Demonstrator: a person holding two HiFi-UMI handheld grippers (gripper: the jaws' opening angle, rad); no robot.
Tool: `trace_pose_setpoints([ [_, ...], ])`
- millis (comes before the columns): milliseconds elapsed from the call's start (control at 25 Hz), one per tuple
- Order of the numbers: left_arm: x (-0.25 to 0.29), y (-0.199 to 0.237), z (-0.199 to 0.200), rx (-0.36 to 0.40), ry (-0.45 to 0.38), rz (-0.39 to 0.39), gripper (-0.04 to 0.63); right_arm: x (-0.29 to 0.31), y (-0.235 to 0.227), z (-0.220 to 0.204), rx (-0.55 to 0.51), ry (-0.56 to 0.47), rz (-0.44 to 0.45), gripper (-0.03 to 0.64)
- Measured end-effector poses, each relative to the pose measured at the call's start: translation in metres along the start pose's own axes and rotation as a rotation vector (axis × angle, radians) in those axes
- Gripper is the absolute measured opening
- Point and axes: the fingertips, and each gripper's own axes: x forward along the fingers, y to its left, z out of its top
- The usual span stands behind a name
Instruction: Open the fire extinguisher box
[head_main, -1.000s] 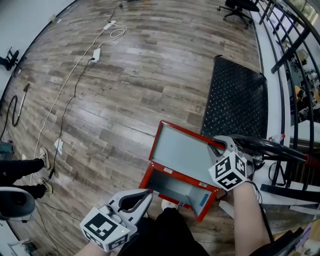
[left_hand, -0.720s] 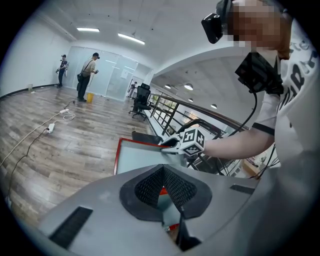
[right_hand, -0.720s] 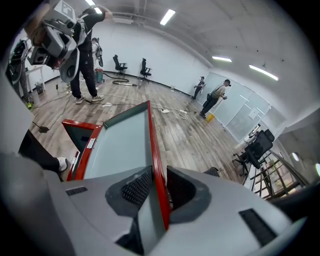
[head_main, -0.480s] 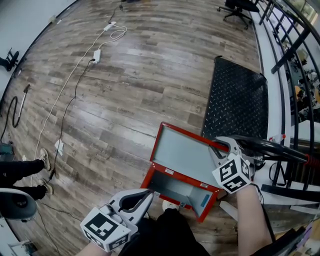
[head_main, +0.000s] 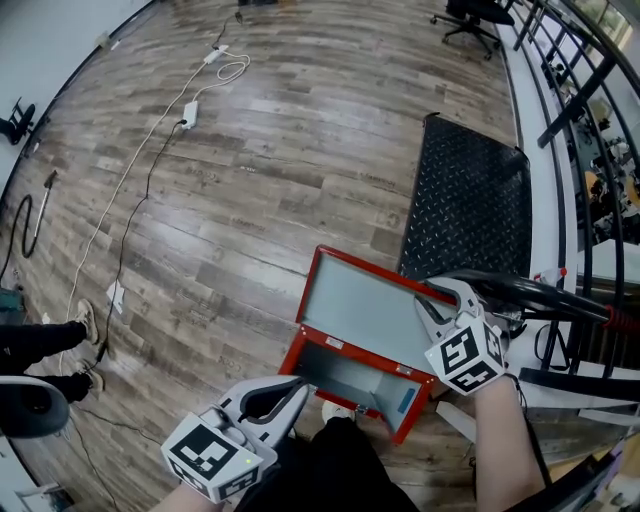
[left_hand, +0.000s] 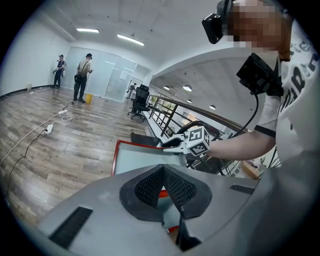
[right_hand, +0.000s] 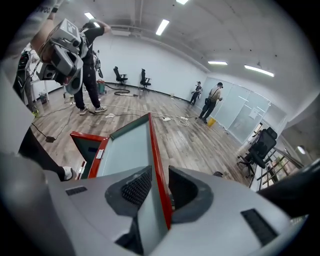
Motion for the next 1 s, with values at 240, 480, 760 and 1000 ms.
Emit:
trace_pose_setpoints([
  [240, 0.004, -0.010, 0.008, 0.031, -0.011, -0.031, 0.006, -0.027, -0.012, 0.016, 0.120, -0.116, -0.075, 0.091],
  [480, -0.007, -0.023, 0.020, 0.064, -0.033, -0.065, 0.006, -0.063, -0.009, 0.040, 0.291, -0.192, -0.065, 0.052],
  [760, -0.036, -0.040, 0.047, 0.076, -0.095, -0.152, 0.006, -0.113, 0.008, 0.076, 0.264, -0.190, -0.148, 0.037],
  [1000, -0.072, -0.052, 0.068, 0.149, -0.140, -0.213, 0.006, -0.160, 0.035, 0.105, 0.350, -0.190, -0.257, 0.026],
])
